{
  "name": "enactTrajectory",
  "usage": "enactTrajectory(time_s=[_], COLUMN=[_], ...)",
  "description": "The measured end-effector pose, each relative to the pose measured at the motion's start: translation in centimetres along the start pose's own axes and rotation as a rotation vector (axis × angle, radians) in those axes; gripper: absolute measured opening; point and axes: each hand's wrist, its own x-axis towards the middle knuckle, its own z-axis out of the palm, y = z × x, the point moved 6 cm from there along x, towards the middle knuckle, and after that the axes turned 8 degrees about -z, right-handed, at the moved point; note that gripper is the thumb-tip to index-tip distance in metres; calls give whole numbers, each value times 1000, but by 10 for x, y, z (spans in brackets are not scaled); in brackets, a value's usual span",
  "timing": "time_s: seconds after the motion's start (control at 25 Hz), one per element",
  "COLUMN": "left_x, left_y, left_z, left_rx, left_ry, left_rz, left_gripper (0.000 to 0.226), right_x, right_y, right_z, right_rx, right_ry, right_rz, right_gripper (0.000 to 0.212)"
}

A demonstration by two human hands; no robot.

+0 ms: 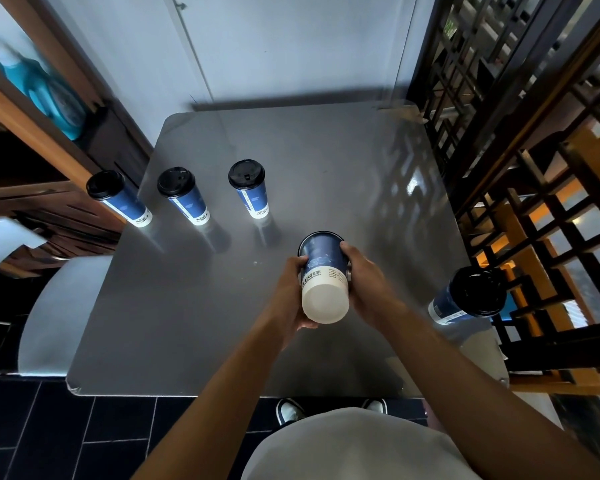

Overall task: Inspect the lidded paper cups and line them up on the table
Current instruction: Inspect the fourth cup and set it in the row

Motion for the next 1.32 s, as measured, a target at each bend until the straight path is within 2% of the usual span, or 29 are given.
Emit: enactTrajectory(time_s=[0.08,0.2,0.28,0.36,0.44,0.52,0.6,0.72,0.92,1.0,1.12,1.32], left_x=[1,-2,-4,-8,-16,-20,-21,-22,-26,-23,-21,-19], left_y=[0,1,-1,3,8,11,11,10,9,7,8,10], left_z=[-2,-4,-2,3,5,4,4,4,6,2,-5,2], left_rx=[33,61,90,114,38,-102,-171,-203,-121,-8,200,169], left_ry=[35,66,34,-32,-75,-100,-138,-122,-126,-66,26,-21], left_rz=[20,44,4,13,39,44,46,54,38,36,44,43], left_gripper=[51,60,85,100,93,60,50,52,55,58,68,92], right_x=[0,-4,-5,-7,-8,-9,-11,-11,-9,-8,-5,-7], right_y=[1,-3,-5,-6,-7,-5,-4,-2,-3,-4,-6,-10], right_z=[-2,-2,-1,2,3,3,7,8,7,5,4,1], right_rx=[-78,-173,-202,-206,-161,-70,22,57,-23,-66,-153,-234], right_ry=[11,-6,-6,-34,-44,-35,-47,-42,-6,0,-44,-41], right_rz=[-29,-91,-105,-132,-138,-92,-26,12,-23,-46,-116,-173], right_gripper=[50,49,53,43,32,28,29,38,48,55,76,60])
